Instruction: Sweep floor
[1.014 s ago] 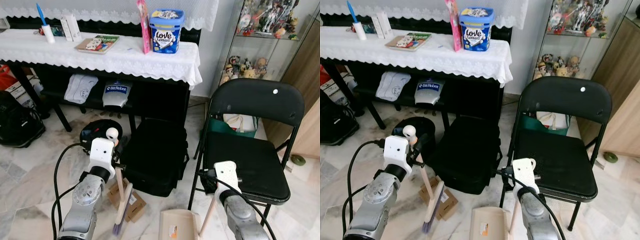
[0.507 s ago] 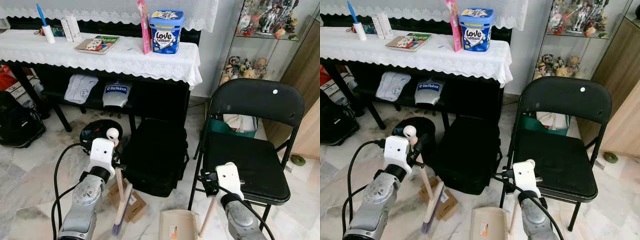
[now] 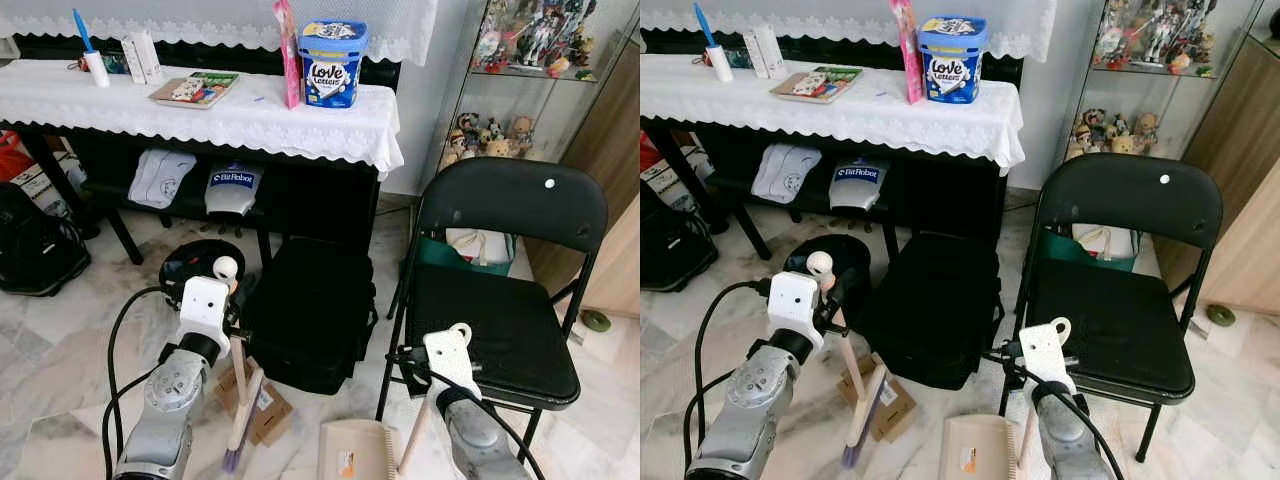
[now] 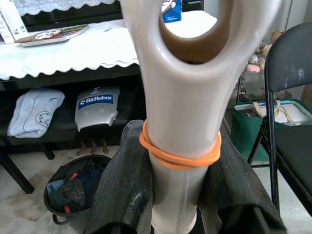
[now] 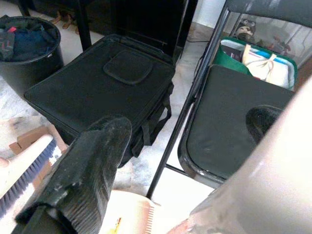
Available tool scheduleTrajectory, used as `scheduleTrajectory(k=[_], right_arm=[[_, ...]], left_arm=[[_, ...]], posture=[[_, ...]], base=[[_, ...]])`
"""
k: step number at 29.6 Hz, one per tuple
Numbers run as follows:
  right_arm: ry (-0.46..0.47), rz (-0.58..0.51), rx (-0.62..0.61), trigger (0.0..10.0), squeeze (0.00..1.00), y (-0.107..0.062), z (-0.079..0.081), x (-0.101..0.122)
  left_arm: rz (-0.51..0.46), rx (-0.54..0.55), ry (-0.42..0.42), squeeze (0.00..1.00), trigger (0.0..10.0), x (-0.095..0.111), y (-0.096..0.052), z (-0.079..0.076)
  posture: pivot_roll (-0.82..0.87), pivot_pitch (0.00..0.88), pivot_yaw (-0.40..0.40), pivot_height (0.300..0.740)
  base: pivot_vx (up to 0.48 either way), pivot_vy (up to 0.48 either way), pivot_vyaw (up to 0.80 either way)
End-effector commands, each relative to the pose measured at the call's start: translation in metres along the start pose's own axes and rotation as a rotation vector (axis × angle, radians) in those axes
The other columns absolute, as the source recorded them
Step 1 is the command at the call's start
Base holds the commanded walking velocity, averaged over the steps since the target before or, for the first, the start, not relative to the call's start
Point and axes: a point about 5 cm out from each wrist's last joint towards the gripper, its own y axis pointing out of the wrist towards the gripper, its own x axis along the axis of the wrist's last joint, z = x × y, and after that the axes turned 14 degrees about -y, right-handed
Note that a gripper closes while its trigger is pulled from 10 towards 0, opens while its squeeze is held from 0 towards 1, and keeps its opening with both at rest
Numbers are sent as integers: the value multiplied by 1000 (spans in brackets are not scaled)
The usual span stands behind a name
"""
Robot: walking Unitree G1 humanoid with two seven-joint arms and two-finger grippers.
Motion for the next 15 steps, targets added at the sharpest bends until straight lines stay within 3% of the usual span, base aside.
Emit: scheduleTrajectory(k=[1, 4, 15], right_arm=[[-1, 6, 11, 10000, 0, 2, 2, 0], [17, 30, 64, 10000, 0, 2, 7, -4], [26, 5, 70, 10000, 0, 3, 11, 1]], left_arm=[[-44, -14, 32, 0, 10000, 8, 3, 0], [-42, -15, 32, 0, 10000, 8, 3, 0], [-40, -20, 31, 0, 10000, 8, 4, -1]], posture=[[55, 0, 7, 740], [55, 0, 7, 740], [51, 0, 12, 740]], base=[[0, 0, 0], [0, 0, 0], [0, 0, 0]])
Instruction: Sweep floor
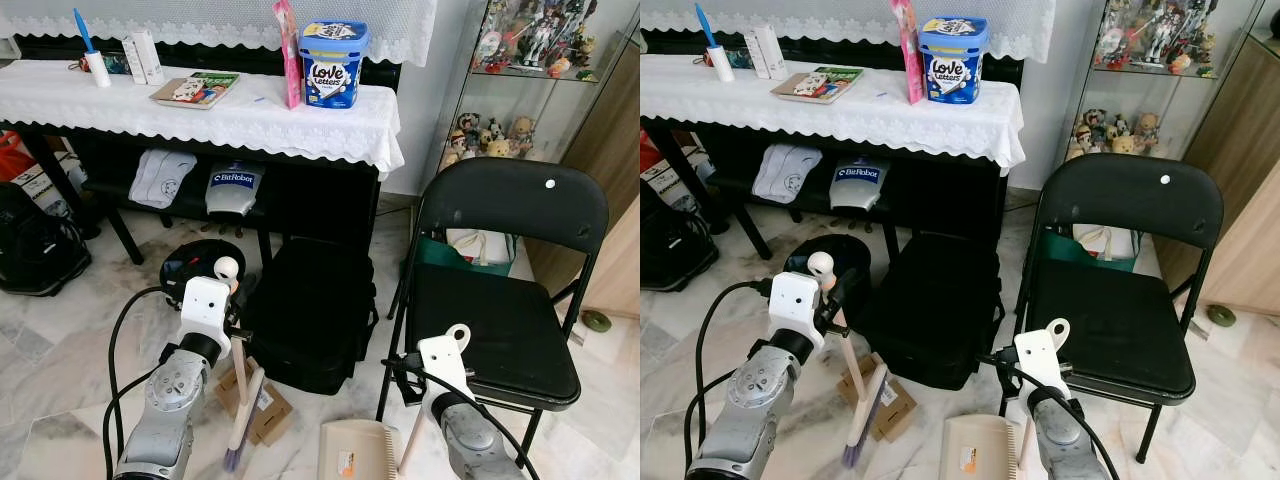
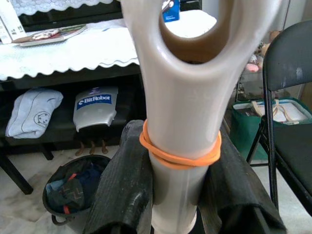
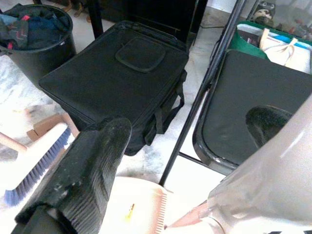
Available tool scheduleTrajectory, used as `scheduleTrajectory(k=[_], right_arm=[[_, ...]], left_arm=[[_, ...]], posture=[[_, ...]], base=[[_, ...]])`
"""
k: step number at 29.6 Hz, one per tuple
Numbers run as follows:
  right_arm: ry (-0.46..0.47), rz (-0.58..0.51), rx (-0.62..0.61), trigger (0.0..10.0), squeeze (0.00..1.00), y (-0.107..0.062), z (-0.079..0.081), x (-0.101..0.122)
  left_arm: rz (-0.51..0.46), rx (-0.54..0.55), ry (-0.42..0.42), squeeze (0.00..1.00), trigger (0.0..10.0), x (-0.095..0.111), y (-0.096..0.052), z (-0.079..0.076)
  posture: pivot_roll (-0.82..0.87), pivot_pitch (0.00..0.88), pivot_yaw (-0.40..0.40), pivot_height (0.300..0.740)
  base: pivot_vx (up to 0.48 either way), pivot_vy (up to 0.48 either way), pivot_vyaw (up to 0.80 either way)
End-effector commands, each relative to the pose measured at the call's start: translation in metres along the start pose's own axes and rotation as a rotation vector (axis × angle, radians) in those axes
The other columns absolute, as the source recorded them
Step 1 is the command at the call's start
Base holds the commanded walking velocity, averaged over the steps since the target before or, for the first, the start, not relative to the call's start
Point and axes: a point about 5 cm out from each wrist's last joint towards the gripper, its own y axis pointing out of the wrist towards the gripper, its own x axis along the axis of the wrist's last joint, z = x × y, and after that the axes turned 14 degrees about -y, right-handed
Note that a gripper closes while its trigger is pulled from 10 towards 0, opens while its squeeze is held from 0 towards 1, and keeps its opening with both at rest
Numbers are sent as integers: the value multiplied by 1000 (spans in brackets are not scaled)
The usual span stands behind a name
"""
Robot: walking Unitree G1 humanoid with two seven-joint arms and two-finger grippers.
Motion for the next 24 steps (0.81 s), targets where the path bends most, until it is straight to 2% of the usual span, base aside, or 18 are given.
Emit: scheduleTrajectory(k=[1, 7, 8, 9, 17, 24], right_arm=[[-1, -24, 2, 10000, 0, 2, -1, 7], [10, -21, 10, 10000, 0, 4, 0, 6], [13, -21, 12, 3490, 0, 4, 0, 6], [18, -21, 14, 0, 0, 4, 0, 6], [29, -20, 20, 0, 0, 5, 1, 6], [52, 61, 22, 0, 0, 5, 1, -4]], left_arm=[[-44, -17, 31, 0, 10000, 8, 4, -1], [-45, -14, 33, 0, 10000, 9, 5, 1], [-45, -14, 34, 0, 10000, 9, 5, 1], [-46, -14, 33, 0, 10000, 9, 5, 0], [-49, -13, 36, 0, 10000, 10, 6, 1], [-41, -34, 57, 0, 10000, 9, 7, -1]], posture=[[51, 0, 12, 740], [51, 0, 9, 740], [51, 0, 9, 740], [51, 0, 9, 740], [55, 0, 10, 740], [49, 0, 14, 740]], base=[[0, 0, 0], [0, 0, 0], [0, 0, 0], [0, 0, 0], [0, 0, 0], [0, 0, 0]])
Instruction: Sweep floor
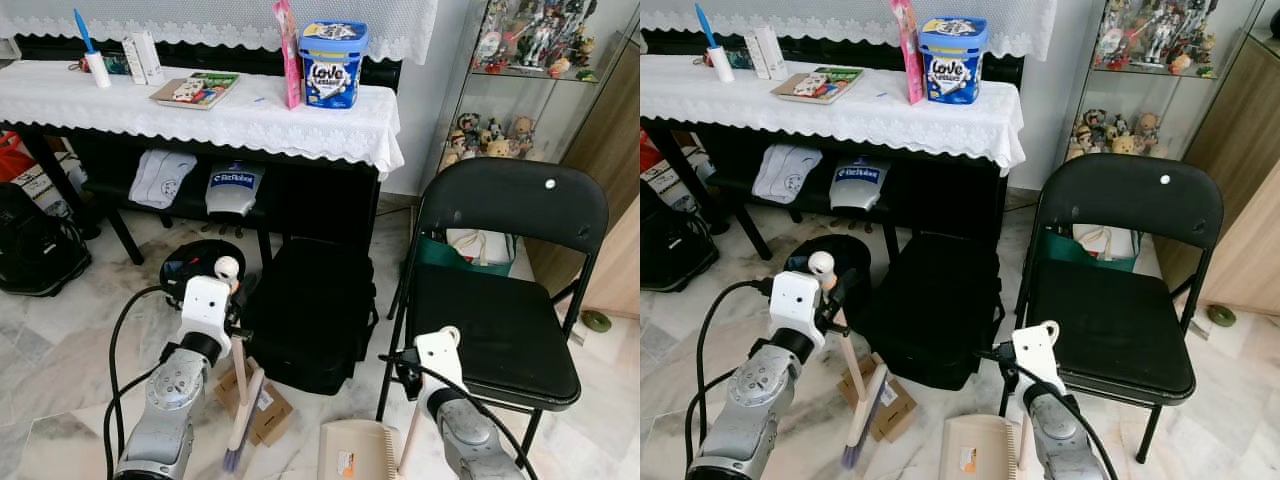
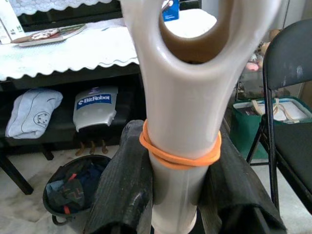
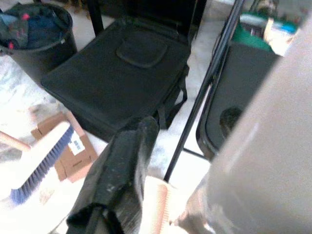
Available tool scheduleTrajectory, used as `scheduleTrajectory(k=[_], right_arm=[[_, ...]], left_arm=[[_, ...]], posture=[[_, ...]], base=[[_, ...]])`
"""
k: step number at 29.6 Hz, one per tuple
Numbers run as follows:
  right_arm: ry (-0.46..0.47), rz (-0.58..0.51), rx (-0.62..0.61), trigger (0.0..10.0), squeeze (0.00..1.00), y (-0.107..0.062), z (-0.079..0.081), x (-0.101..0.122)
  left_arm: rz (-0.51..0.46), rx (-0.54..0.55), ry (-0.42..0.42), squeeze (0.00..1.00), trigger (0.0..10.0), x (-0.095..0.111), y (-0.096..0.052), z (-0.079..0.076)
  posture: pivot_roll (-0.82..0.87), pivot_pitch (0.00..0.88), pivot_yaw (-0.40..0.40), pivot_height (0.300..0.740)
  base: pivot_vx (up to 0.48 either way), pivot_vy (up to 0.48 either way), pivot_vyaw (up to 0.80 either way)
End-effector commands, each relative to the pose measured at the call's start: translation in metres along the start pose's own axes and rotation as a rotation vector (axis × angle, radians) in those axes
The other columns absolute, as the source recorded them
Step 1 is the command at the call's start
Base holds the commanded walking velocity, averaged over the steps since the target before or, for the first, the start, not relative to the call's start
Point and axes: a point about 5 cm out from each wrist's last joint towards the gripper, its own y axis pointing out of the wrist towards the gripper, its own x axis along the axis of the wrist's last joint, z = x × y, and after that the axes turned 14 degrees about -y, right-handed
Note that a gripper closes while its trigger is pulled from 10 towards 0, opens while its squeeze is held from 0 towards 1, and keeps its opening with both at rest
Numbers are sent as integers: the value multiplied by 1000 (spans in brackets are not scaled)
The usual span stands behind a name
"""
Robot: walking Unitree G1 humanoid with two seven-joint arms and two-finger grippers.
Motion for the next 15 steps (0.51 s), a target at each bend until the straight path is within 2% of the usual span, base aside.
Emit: scheduleTrajectory(k=[1, 15], right_arm=[[19, 25, 10, 0, 0, 1, 2, -2], [12, 5, 4, 0, 0, 4, 1, 3]], left_arm=[[-48, -30, 45, 0, 10000, 10, 5, -2], [-55, -22, 48, 0, 10000, 11, 7, -1]], posture=[[49, 0, 14, 740], [51, 0, 11, 740]], base=[[0, 0, 0], [0, 0, 0]])
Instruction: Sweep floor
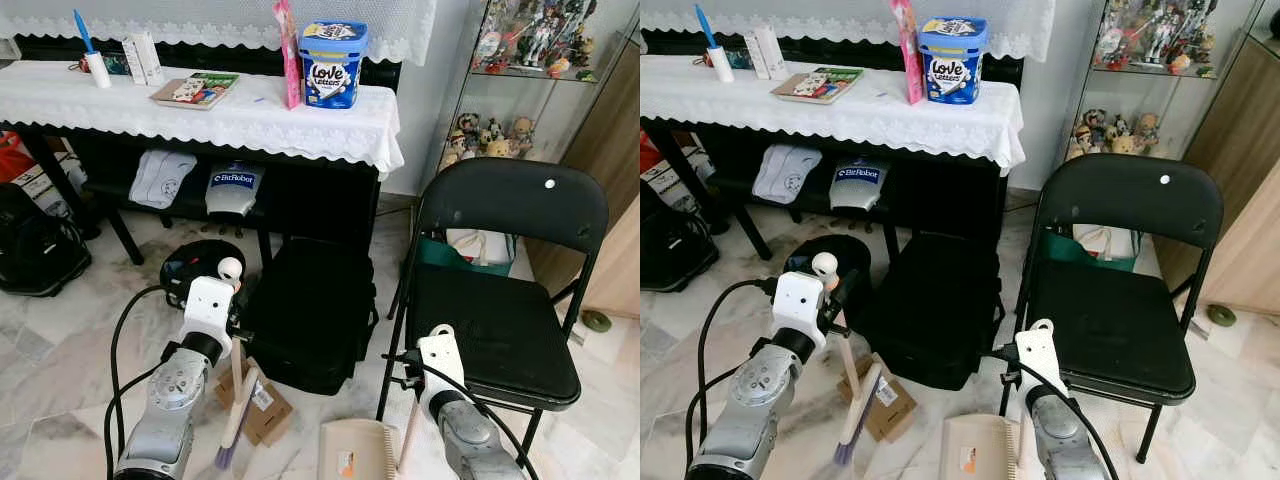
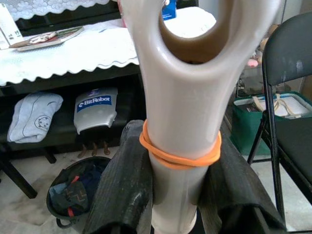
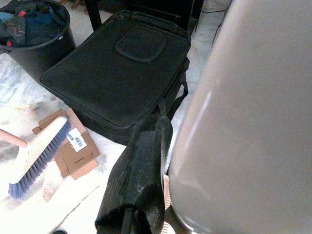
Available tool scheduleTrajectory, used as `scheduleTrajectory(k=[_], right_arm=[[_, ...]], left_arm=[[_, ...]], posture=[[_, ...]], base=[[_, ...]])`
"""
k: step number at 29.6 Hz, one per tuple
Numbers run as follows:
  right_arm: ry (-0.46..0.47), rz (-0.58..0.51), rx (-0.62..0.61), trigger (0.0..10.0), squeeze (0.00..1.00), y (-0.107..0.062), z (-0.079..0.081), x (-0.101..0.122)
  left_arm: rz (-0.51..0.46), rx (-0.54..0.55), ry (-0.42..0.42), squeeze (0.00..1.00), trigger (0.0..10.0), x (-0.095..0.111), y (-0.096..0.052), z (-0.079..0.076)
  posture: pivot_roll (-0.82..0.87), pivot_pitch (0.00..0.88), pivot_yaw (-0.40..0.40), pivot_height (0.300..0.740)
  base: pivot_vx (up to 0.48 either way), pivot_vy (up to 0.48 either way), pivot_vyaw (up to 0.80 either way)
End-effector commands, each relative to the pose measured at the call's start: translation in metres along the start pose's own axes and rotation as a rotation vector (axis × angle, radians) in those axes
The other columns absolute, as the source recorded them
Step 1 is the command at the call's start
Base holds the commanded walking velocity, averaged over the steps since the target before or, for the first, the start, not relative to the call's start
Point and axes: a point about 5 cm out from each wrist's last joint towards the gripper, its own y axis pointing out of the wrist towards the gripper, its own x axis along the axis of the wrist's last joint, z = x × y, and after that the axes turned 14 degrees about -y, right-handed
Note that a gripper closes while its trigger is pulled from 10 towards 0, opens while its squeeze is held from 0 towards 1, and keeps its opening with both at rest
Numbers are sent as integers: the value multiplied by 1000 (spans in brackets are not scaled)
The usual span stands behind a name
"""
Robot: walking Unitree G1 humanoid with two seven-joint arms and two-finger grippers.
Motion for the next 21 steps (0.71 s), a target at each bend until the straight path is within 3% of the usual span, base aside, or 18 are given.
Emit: scheduleTrajectory(k=[1, 2, 10, 13, 17, 21], right_arm=[[-3, -8, 1, 1137, 0, 2, 1, 3], [-9, -11, -6, 10000, 0, 3, -1, 4], [-11, -26, -21, 10000, 0, 4, -2, 7], [23, -118, -120, 10000, 0, 6, -15, 22], [45, -172, -194, 10000, 0, 8, -25, 33], [66, -187, -220, 10000, 0, 9, -27, 35]], left_arm=[[-55, -14, 24, 0, 10000, 11, 6, 0], [-56, -15, 24, 0, 10000, 11, 6, 0], [-58, -15, 26, 0, 10000, 12, 7, 0], [-62, -9, 31, 0, 10000, 13, 7, 2], [-53, -21, 70, 0, 10000, 12, 8, 1], [-44, -16, 54, 0, 10000, 9, 8, 0]], posture=[[52, 0, 11, 740], [48, 0, 12, 740], [52, 0, 10, 740], [53, 0, 12, 740], [54, 0, 14, 740], [54, 0, 14, 740]], base=[[0, 0, 0], [0, 0, 0], [0, 0, 0], [0, 0, 0], [0, 0, 0], [0, 0, 0]])
